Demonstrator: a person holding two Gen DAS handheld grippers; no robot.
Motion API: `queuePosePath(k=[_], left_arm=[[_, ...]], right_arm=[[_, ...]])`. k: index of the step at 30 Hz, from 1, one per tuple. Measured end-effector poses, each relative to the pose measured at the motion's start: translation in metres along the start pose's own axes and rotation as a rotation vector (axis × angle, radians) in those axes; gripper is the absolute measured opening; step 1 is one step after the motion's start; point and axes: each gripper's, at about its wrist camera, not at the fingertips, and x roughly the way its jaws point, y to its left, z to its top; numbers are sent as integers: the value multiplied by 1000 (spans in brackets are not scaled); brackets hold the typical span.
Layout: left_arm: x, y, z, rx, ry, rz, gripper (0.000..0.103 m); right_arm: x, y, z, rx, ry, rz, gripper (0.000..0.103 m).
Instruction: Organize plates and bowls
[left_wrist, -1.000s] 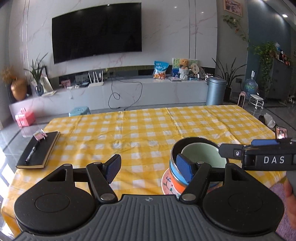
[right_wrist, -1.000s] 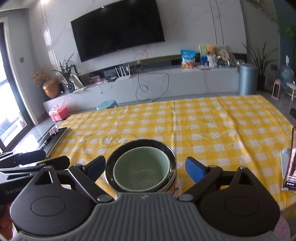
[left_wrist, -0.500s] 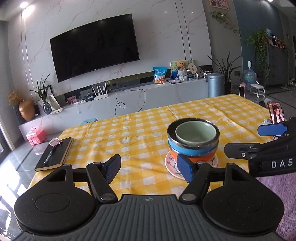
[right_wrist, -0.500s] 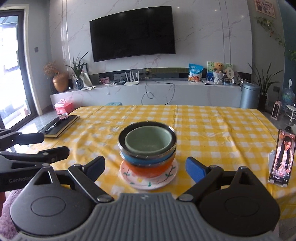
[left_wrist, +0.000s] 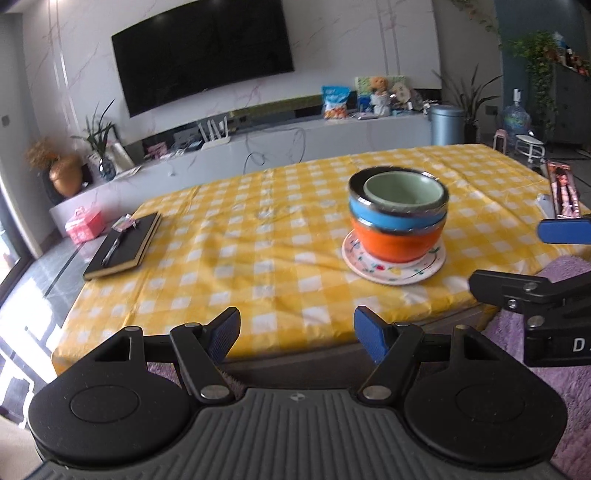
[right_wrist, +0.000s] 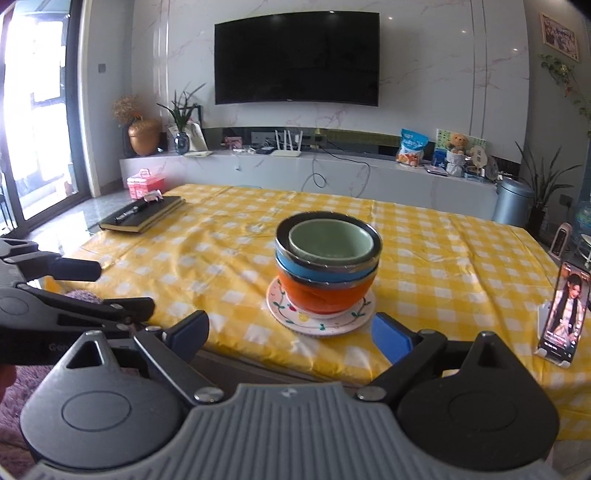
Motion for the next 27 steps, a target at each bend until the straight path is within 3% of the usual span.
queuePosePath(k=[6,27], left_arm=[[5,10,-8,-48,33,17,83],[-2,3,-6,-21,7,41,89]], right_arm=[[6,-3,-3,30,25,-29,94],[3,3,-9,-3,-4,-37,95]])
